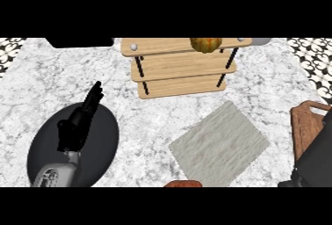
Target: Pick the squash from the placemat and place it in the tiered shelf
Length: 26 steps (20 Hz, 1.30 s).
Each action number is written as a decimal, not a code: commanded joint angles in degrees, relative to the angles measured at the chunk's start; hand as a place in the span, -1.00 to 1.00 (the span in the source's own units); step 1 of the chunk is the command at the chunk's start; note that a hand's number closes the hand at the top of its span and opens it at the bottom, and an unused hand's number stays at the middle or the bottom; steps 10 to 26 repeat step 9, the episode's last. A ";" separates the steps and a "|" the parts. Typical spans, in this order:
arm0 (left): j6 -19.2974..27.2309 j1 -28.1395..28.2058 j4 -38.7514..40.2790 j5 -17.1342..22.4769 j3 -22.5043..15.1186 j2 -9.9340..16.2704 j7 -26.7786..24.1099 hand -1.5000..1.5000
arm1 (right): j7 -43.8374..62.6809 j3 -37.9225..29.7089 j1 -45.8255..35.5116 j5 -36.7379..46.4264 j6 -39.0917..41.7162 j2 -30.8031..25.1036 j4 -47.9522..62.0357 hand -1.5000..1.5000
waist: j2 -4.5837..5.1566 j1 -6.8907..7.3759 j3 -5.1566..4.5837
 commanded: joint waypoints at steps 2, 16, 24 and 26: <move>-0.62 -0.63 0.81 0.43 1.43 1.54 0.16 0.00 | 6.53 -4.20 7.72 -7.30 16.87 -3.06 -15.02 -1.00 | -0.06 -0.99 0.01; 0.76 -0.49 -1.82 -0.12 0.68 0.37 2.12 0.00 | 5.89 -15.26 19.53 -25.15 30.29 -7.65 -31.57 -1.00 | -0.02 -0.71 0.05; 0.76 -0.49 -1.82 -0.12 0.68 0.37 2.12 0.00 | 5.89 -15.26 19.53 -25.15 30.29 -7.65 -31.57 -1.00 | -0.02 -0.71 0.05; 0.76 -0.49 -1.82 -0.12 0.68 0.37 2.12 0.00 | 5.89 -15.26 19.53 -25.15 30.29 -7.65 -31.57 -1.00 | -0.02 -0.71 0.05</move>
